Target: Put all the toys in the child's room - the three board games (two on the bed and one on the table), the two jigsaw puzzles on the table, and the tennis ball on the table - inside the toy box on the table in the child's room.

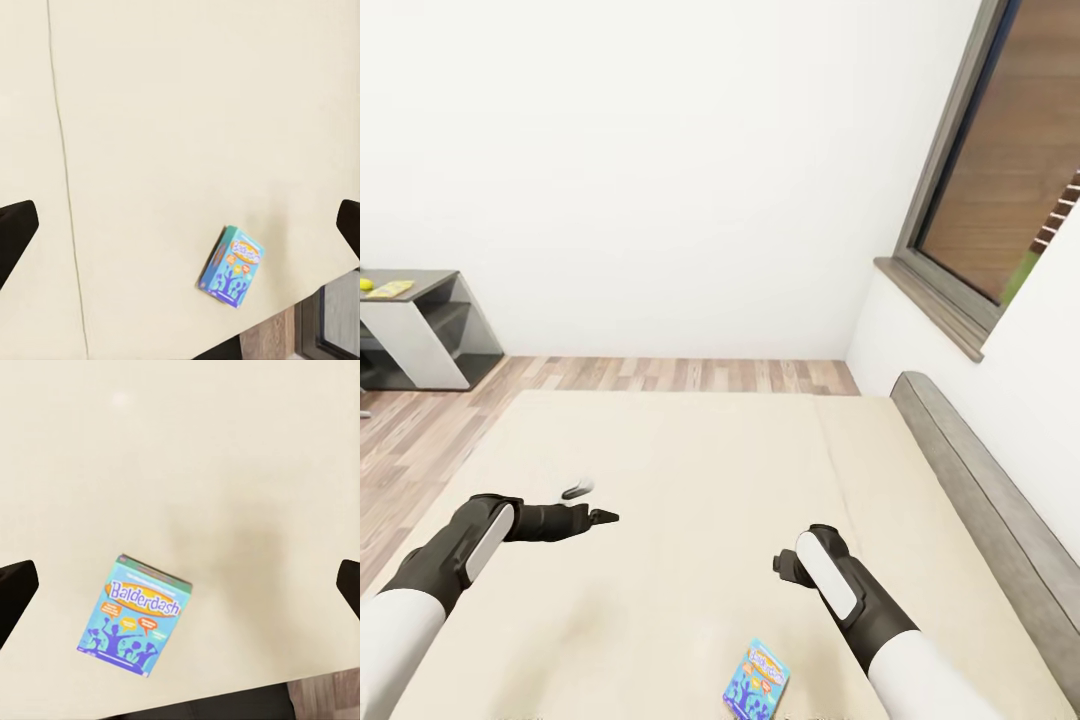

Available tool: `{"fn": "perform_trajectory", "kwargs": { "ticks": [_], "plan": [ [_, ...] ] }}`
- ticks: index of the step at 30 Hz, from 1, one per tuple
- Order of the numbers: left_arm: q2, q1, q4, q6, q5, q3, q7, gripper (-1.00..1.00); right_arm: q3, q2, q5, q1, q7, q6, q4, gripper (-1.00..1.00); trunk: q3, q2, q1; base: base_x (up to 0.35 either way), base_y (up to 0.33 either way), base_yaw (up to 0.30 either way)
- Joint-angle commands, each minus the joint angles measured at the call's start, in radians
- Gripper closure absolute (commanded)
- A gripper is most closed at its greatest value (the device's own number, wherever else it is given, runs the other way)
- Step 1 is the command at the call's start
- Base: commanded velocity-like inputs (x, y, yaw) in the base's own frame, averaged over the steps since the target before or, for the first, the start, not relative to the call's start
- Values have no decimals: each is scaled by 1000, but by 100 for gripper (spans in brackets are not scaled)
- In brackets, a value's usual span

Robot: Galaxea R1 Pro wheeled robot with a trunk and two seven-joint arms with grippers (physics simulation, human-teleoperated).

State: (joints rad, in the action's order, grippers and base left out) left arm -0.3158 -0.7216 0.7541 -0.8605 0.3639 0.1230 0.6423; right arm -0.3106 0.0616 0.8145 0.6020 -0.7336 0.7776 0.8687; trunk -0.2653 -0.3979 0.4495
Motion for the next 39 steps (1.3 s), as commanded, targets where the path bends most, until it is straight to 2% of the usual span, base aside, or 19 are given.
{"fn": "perform_trajectory", "kwargs": {
  "ticks": [1,39],
  "plan": [
    [-1,-1,1,-5,4,3,1,-100,-2,0,10,1,-10,1,1,-100,-4,-2,1,0,0,0],
    [-2,-1,1,-12,6,3,7,-100,-1,0,11,1,17,-3,1,-100,-66,-2,1,0,0,0]
  ]
}}
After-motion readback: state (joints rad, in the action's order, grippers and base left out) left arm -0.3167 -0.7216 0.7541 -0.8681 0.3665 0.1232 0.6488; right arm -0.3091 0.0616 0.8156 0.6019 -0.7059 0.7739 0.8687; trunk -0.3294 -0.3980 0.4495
